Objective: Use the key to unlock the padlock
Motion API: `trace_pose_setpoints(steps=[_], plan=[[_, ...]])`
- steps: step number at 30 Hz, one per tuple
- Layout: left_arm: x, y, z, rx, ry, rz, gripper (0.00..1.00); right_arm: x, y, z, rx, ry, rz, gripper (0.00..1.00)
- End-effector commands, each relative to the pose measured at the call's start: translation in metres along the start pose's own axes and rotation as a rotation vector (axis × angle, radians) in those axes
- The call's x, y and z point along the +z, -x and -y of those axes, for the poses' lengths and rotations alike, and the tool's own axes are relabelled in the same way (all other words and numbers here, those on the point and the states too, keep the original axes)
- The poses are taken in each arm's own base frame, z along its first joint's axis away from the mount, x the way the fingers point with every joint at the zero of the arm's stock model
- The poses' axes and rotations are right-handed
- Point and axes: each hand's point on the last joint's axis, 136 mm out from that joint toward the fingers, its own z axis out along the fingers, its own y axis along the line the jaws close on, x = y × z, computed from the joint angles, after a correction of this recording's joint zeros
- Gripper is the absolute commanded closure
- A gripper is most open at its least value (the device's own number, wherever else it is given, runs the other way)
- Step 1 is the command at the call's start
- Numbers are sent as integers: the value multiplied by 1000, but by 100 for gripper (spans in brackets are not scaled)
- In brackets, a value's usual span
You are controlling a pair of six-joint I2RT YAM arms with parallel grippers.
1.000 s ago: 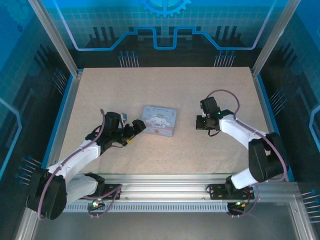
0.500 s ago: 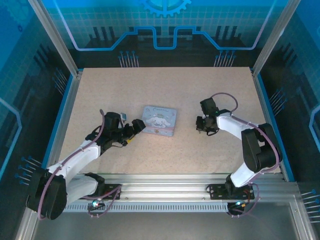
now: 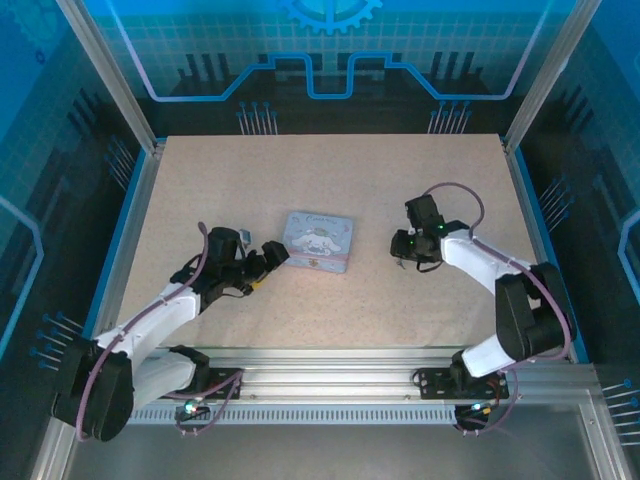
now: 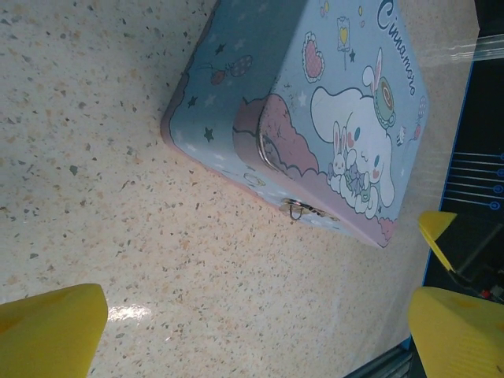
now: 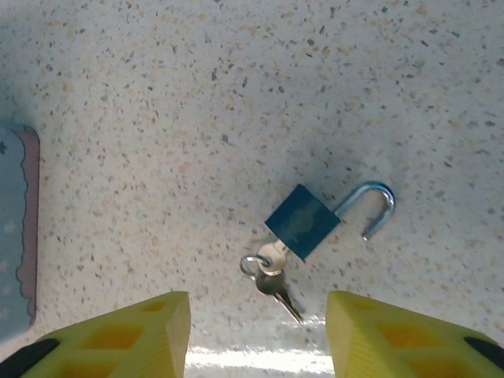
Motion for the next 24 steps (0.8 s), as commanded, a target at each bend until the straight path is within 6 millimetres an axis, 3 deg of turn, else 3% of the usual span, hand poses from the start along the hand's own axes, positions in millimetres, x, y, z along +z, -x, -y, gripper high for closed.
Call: trace_pose_setpoints(steps=[1,3,4,5,12,14,19,24], plan=[[-4,2,-7,-7,20,21,1,-10,-6,9,-8,-27,12,28],[-6,4,-8,-7,30,29,1,-16,-4,8,-17,-20,29,24],[-7,5,-10,-5,41,38,1,-19,-4,9,-18,-23,36,2],[-9,7,-11,0,51,48,1,-21,-3,10,-16,-27,44,0],[-35,35,-10,126,172,171,1,-51,18,24,-48,-109,145,0],[-49,50,-4,198,220,233,1,-57,25,32,-65,-163,170,0],[-90,97,12,392,383,434,1,-84,67,46,-58,-292,335,0],[-113,130,13,565,476,611,1,-93,92,60,-130,-393,538,0]])
